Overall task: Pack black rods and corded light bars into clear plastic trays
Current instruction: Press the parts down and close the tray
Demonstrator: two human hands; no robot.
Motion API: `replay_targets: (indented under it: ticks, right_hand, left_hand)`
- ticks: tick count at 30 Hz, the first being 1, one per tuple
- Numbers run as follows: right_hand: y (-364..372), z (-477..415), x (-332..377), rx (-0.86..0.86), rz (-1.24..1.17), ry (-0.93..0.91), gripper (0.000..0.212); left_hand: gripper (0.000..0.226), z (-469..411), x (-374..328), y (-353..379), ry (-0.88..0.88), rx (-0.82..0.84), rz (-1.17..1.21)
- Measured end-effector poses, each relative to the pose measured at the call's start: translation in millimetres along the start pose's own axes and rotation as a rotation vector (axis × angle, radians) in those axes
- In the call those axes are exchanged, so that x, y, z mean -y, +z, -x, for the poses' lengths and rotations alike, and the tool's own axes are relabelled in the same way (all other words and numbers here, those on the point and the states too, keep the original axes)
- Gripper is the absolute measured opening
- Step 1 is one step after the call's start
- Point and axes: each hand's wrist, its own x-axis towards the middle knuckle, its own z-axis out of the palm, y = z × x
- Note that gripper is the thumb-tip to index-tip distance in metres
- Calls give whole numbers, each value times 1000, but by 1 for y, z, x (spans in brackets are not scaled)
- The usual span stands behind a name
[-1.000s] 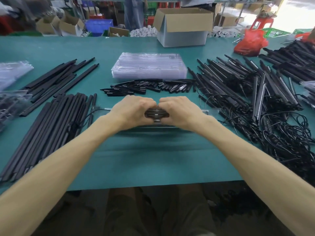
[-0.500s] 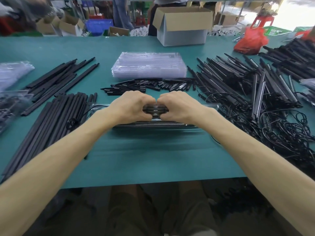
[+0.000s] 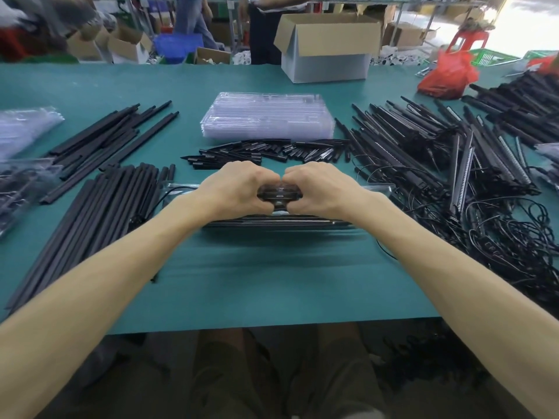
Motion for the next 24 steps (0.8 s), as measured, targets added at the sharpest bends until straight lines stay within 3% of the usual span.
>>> replay_targets:
  ticks: [10, 18, 22, 24]
  right_hand:
    - [6, 15, 12, -33, 78, -1, 15]
    - [74, 70, 33, -329, 239, -83, 12]
    - [99, 76, 36, -402, 246, -44, 7]
    - [104, 77, 37, -430, 230, -18, 7]
  left_hand:
    - [19, 15, -12, 6, 59, -58, -120]
    - [16, 65, -26, 66, 222, -279, -338]
    - [3, 75, -26, 89, 194, -320, -345]
    - [11, 77, -26, 96, 169, -367, -327]
